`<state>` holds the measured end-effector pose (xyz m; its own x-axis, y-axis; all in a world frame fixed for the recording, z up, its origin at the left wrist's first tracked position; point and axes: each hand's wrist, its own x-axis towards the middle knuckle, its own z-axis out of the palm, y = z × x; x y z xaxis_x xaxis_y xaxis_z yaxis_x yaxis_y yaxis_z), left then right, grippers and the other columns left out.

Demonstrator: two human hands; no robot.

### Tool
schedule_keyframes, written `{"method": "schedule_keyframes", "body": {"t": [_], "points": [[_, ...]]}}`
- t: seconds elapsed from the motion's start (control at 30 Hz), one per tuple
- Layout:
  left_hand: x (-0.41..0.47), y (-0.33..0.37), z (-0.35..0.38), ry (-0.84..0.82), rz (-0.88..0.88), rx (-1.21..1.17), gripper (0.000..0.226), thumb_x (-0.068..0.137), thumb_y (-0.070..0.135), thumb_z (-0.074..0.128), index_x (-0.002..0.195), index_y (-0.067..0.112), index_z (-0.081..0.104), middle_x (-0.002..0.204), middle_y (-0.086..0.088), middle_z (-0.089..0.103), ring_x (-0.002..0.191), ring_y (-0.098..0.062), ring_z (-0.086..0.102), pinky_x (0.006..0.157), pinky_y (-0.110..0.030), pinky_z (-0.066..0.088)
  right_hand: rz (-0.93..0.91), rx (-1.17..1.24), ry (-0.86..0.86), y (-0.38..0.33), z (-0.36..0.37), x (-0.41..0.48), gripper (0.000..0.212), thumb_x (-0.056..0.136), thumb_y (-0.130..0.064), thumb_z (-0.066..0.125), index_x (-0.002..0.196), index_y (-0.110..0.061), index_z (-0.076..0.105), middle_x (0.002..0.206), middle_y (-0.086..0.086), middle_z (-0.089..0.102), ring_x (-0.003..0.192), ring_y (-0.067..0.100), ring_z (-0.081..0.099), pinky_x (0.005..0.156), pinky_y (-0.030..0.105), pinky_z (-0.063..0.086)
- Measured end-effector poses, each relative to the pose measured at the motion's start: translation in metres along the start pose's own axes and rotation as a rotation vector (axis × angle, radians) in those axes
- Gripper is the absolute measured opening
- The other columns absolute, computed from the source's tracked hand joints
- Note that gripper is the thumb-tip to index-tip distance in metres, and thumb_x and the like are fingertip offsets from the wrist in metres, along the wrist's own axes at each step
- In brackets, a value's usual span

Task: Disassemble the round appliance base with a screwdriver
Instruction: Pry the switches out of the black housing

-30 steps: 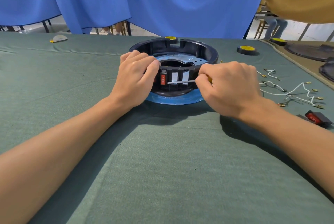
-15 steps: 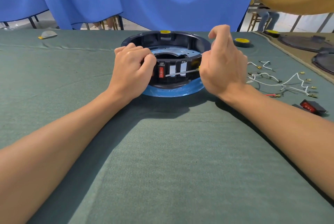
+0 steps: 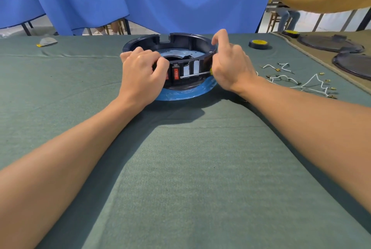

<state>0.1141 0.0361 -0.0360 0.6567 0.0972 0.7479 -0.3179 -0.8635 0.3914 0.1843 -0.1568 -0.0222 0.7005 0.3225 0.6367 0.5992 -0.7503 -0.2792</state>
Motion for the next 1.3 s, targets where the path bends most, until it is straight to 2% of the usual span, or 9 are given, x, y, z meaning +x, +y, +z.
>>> {"method": "schedule_keyframes", "body": {"t": [0.17, 0.27, 0.37, 0.5, 0.6, 0.83, 1.03, 1.17, 1.3], "points": [[-0.001, -0.009, -0.006, -0.053, 0.100, 0.060, 0.040, 0.096, 0.020, 0.036, 0.059, 0.007, 0.040, 0.056, -0.004, 0.041, 0.066, -0.021, 0.038, 0.074, -0.028, 0.019, 0.035, -0.053, 0.088, -0.005, -0.008, -0.012, 0.012, 0.096, -0.017, 0.033, 0.105, -0.009, 0.038, 0.070, 0.005, 0.047, 0.064, 0.039, 0.050, 0.058, 0.039, 0.034], [-0.001, -0.019, -0.017, -0.134, 0.214, 0.120, 0.049, 0.101, 0.034, 0.030, 0.088, 0.006, 0.067, 0.078, -0.003, 0.063, 0.082, -0.021, 0.051, 0.080, -0.027, 0.026, 0.045, -0.098, 0.046, -0.013, -0.018, -0.034, 0.043, 0.100, -0.050, 0.022, 0.100, -0.011, 0.039, 0.080, 0.012, 0.059, 0.074, 0.043, 0.057, 0.063, 0.044, 0.042], [0.000, -0.026, -0.026, -0.141, 0.268, 0.149, 0.051, 0.099, 0.044, 0.029, 0.114, 0.013, 0.067, 0.100, 0.003, 0.067, 0.098, -0.017, 0.055, 0.089, -0.025, 0.027, -0.037, -0.163, -0.084, -0.022, -0.030, -0.060, 0.056, 0.090, -0.064, 0.017, 0.097, -0.014, 0.043, 0.090, 0.012, 0.061, 0.083, 0.040, 0.057, 0.070, 0.044, 0.044], [0.002, -0.027, -0.027, -0.141, 0.281, 0.182, 0.053, 0.099, 0.047, 0.030, 0.097, 0.012, 0.070, 0.089, 0.001, 0.069, 0.084, -0.020, 0.059, 0.088, -0.028, 0.029, -0.133, -0.197, -0.258, -0.020, -0.038, -0.071, 0.033, 0.097, -0.039, 0.034, 0.097, -0.011, 0.050, 0.089, 0.008, 0.049, 0.081, 0.034, 0.053, 0.074, 0.043, 0.040], [0.001, -0.022, -0.026, -0.130, 0.304, 0.199, 0.052, 0.100, 0.045, 0.031, 0.093, 0.010, 0.070, 0.080, -0.001, 0.068, 0.076, -0.024, 0.059, 0.084, -0.031, 0.033, -0.130, -0.100, -0.309, -0.013, -0.044, -0.070, 0.031, 0.097, -0.037, 0.038, 0.091, -0.011, 0.053, 0.082, 0.003, 0.051, 0.080, 0.030, 0.053, 0.073, 0.044, 0.042], [-0.006, 0.000, -0.016, -0.004, 0.346, 0.394, 0.058, 0.103, 0.044, 0.031, 0.075, 0.009, 0.068, 0.057, -0.002, 0.057, 0.056, -0.026, 0.056, 0.066, -0.039, 0.039, -0.164, 0.002, -0.192, 0.002, -0.057, -0.072, 0.027, 0.095, -0.031, 0.050, 0.093, -0.008, 0.064, 0.080, 0.007, 0.066, 0.075, 0.031, 0.059, 0.069, 0.046, 0.047], [-0.010, 0.016, -0.007, 0.155, 0.340, 0.513, 0.056, 0.100, 0.049, 0.045, 0.061, 0.014, 0.065, 0.047, 0.000, 0.052, 0.044, -0.025, 0.048, 0.051, -0.035, 0.036, -0.098, 0.098, -0.037, 0.005, -0.070, -0.071, 0.020, 0.088, -0.027, 0.067, 0.100, -0.011, 0.064, 0.064, 0.002, 0.061, 0.054, 0.020, 0.054, 0.054, 0.017, 0.036], [-0.011, 0.023, -0.009, 0.191, 0.300, 0.565, 0.057, 0.097, 0.051, 0.051, 0.054, 0.015, 0.059, 0.042, 0.001, 0.047, 0.039, -0.023, 0.044, 0.047, -0.029, 0.031, -0.033, 0.217, 0.008, -0.003, -0.083, -0.060, 0.016, 0.085, -0.031, 0.069, 0.093, -0.018, 0.068, 0.064, 0.006, 0.063, 0.058, 0.023, 0.054, 0.058, 0.027, 0.042], [-0.012, 0.032, -0.007, 0.158, 0.243, 0.651, 0.055, 0.096, 0.049, 0.051, 0.053, 0.015, 0.057, 0.041, -0.001, 0.046, 0.037, -0.026, 0.047, 0.050, -0.024, 0.026, 0.010, 0.272, 0.016, -0.015, -0.088, -0.051, 0.010, 0.085, -0.033, 0.070, 0.084, -0.024, 0.073, 0.064, 0.004, 0.065, 0.062, 0.018, 0.055, 0.066, 0.023, 0.039]]}}
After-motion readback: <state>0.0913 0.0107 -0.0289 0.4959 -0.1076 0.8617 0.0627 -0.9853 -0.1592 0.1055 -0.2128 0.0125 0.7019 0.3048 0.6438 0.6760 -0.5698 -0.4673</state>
